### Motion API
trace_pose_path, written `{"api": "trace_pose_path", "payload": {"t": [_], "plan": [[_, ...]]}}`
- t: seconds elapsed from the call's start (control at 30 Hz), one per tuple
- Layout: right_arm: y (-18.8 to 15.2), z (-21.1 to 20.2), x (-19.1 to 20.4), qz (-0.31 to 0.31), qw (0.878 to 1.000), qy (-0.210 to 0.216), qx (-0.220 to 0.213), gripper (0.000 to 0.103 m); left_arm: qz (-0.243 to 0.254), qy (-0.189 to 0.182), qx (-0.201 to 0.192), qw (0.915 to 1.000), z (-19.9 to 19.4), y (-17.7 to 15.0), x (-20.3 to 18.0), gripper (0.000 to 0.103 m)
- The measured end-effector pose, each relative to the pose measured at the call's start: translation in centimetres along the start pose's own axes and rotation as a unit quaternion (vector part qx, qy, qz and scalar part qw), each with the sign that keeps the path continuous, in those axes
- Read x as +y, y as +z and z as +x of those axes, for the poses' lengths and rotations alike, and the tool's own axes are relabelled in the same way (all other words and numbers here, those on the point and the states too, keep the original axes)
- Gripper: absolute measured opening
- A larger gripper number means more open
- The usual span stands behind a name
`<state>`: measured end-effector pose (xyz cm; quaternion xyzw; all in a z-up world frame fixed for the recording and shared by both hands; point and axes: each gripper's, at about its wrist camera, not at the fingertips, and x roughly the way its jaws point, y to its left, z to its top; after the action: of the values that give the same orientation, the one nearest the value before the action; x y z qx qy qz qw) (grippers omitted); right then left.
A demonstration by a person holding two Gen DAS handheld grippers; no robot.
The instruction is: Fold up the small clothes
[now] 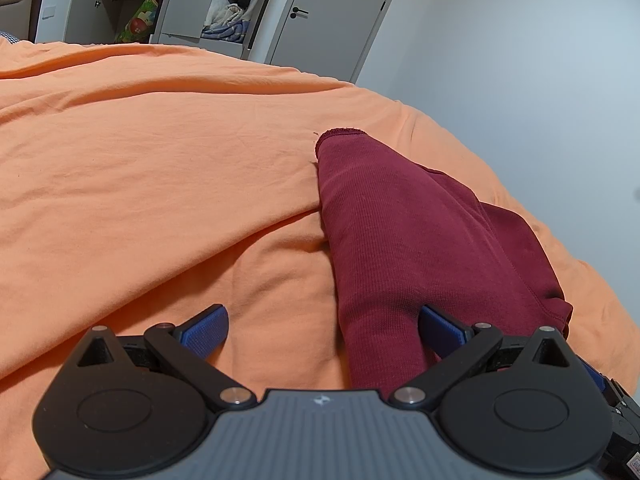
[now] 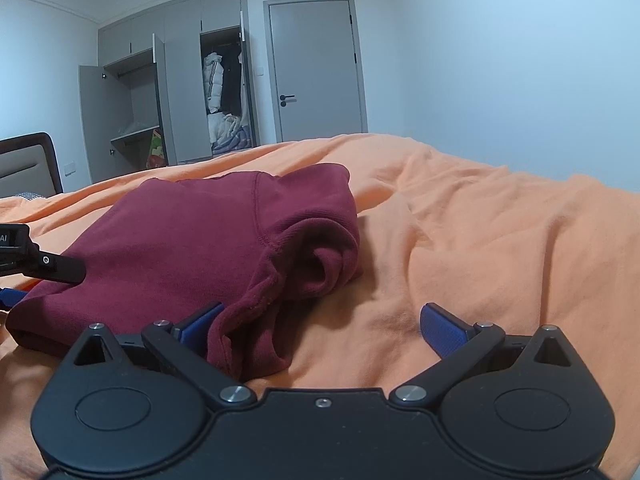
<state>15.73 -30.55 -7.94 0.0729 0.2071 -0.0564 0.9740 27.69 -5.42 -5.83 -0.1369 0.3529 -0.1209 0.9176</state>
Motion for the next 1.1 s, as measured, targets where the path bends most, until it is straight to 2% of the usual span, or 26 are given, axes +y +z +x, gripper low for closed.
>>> {"api": "trace_pose_path", "payload": {"t": [0.3, 0.5, 0.67, 0.83, 1.0, 1.1], "plan": [[0.7, -0.9, -1.0, 0.017, 0.999, 0.034, -0.008, 0.102, 0.0, -0.013, -0.001, 0.9999, -0.2, 0.4, 0.3, 0.103], [2.3, -0.6, -2.2, 0.035, 0.997, 0.062, -0.012, 0.102, 0.051, -0.014, -0.003, 0.9986, 0.0, 1.8, -0.6, 0.103], [4.6, 1.9, -3.5, 0.054, 0.993, 0.106, 0.008, 0.103, 0.06, -0.028, -0.011, 0.9977, 0.5, 3.1, -1.3, 0.103], [6.6, 5.8, -4.1, 0.055, 0.987, 0.144, 0.041, 0.103, 0.046, -0.008, -0.018, 0.9987, 1.8, 4.2, -1.6, 0.103], [7.8, 9.1, -5.0, 0.087, 0.97, 0.213, 0.074, 0.103, 0.049, -0.016, -0.013, 0.9986, 2.6, 4.6, -1.9, 0.103], [7.8, 10.2, -4.9, 0.088, 0.968, 0.218, 0.088, 0.103, 0.05, -0.022, -0.005, 0.9985, 3.1, 4.5, -2.0, 0.103]]}}
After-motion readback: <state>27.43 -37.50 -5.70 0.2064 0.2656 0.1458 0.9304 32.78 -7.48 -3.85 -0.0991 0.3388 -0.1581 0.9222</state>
